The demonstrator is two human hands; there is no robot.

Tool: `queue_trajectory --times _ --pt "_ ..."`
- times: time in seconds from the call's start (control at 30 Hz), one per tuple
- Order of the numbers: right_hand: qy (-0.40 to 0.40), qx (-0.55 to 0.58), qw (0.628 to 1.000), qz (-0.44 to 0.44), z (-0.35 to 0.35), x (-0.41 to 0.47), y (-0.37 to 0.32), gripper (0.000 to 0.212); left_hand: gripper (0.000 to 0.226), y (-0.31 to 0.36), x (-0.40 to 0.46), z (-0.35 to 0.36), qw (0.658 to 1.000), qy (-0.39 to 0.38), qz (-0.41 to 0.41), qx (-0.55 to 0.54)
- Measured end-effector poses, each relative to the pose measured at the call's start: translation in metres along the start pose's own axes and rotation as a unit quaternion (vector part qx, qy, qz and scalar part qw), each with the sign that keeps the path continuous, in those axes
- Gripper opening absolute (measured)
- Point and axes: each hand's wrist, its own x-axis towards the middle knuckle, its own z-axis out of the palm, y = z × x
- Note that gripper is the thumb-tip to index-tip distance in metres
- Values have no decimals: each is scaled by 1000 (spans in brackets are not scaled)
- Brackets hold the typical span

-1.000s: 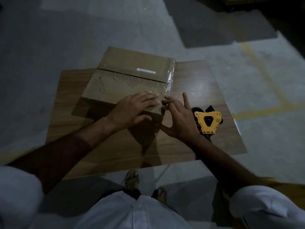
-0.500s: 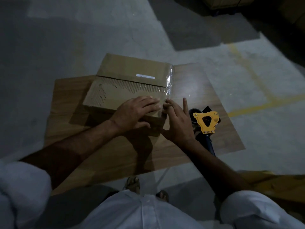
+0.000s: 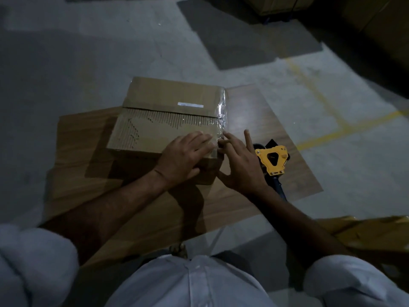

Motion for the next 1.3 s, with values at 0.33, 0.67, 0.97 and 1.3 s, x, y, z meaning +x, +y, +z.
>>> queue_trajectory --times 0.33,0.67,0.97,1.3 --pt "5 23 999 -49 -6 -7 23 38 57 13 7 3 998 50 -37 -26" --pt "-7 21 995 -97 10 0 40 58 97 32 3 6 992 -38 -88 78" --pt "90 82 992 -19 28 2 24 45 51 3 -7 7 998 52 -28 7" --pt "7 86 991 -105 22 6 48 61 70 23 6 2 994 37 -103 -2"
